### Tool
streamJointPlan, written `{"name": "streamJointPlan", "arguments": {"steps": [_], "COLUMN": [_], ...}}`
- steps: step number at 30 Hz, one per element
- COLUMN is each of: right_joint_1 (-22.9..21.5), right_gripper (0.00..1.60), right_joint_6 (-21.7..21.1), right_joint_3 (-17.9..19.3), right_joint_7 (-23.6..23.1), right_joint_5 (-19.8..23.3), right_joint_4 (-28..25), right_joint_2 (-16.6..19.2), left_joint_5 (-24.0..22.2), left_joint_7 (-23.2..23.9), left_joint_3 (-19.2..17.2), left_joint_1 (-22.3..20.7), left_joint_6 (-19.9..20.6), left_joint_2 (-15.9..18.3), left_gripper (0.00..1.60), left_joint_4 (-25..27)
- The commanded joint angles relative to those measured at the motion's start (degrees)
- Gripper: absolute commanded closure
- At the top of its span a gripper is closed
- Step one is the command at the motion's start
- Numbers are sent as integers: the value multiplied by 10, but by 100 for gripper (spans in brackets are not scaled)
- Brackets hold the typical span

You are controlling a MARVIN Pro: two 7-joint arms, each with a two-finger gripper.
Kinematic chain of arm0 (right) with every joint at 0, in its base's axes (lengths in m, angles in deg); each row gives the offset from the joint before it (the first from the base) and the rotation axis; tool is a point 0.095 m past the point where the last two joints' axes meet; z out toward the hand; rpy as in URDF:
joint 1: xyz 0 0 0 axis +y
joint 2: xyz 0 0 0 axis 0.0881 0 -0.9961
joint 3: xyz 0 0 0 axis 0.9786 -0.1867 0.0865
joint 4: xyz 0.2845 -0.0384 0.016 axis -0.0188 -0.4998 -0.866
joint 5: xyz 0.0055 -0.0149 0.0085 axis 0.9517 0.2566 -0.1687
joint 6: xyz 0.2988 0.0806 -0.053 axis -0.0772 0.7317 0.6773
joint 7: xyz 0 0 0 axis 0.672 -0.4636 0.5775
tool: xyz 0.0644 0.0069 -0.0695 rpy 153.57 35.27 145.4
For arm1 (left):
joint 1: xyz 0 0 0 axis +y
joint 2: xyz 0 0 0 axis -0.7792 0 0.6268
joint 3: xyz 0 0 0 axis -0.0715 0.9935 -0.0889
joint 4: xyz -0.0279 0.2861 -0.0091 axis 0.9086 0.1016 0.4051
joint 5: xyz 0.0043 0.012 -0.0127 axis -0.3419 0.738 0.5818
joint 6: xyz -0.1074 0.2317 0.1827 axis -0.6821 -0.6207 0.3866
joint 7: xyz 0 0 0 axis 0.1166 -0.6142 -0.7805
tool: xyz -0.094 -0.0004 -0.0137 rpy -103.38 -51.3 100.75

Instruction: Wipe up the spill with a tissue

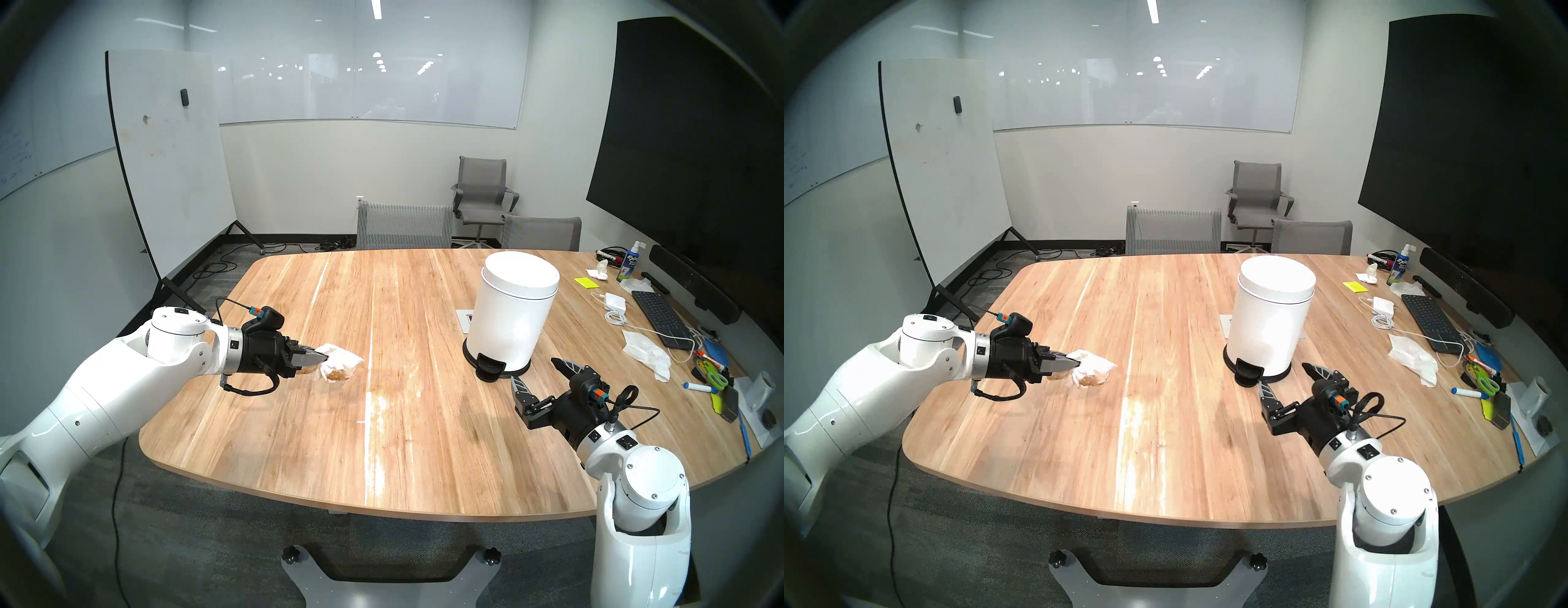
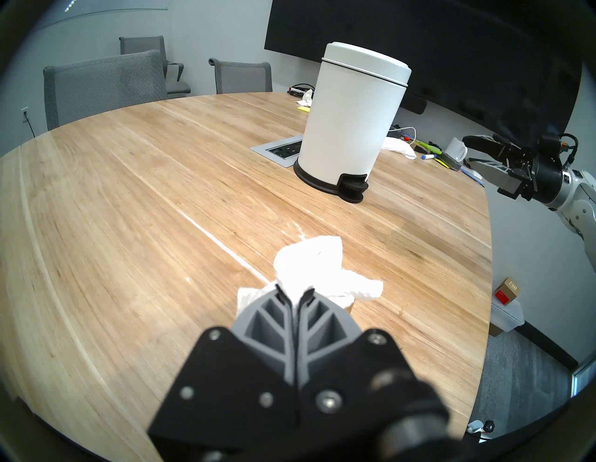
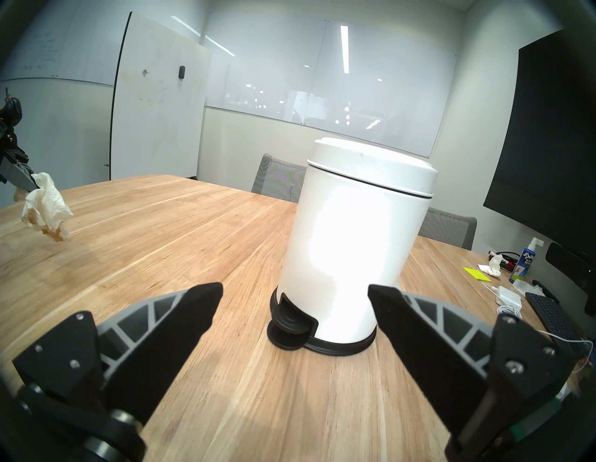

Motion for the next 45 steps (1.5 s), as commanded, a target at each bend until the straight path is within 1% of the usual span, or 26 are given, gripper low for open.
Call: {"name": "streamJointPlan", "arguments": {"steps": [1,21,26,27,28,34,37,38,42,45], "right_joint_1": [-2,-2,6,8,8,21,22,18,17,1], "right_gripper": [0,0,0,0,0,0,0,0,0,0], "right_joint_6": [1,1,22,29,29,27,22,13,10,1], "right_joint_3": [-1,-1,-28,-34,-39,-73,-77,-78,-82,-82], "right_joint_7": [0,0,8,17,21,44,49,50,54,58], "right_joint_5": [0,0,-3,-7,3,9,11,11,13,15], "right_joint_4": [-13,-13,7,10,13,2,-3,-5,-6,8], "right_joint_2": [0,0,-16,-22,-25,-25,-26,-30,-25,-22], "left_joint_5": [-3,-3,-3,-3,-3,-3,-3,-3,-3,-3], "left_joint_7": [0,0,0,0,0,0,0,0,0,0], "left_joint_3": [-7,-7,-7,-7,-7,-7,-7,-7,-7,-7], "left_joint_1": [-8,-9,-9,-9,-9,-9,-9,-9,-9,-9], "left_joint_6": [-2,-2,-2,-2,-2,-2,-2,-2,-2,-2], "left_joint_2": [-1,-1,-1,-1,-1,-1,-1,-1,-1,-1], "left_gripper": [160,160,160,160,160,160,160,160,160,160], "left_joint_4": [3,3,3,3,3,3,3,3,3,3]}}
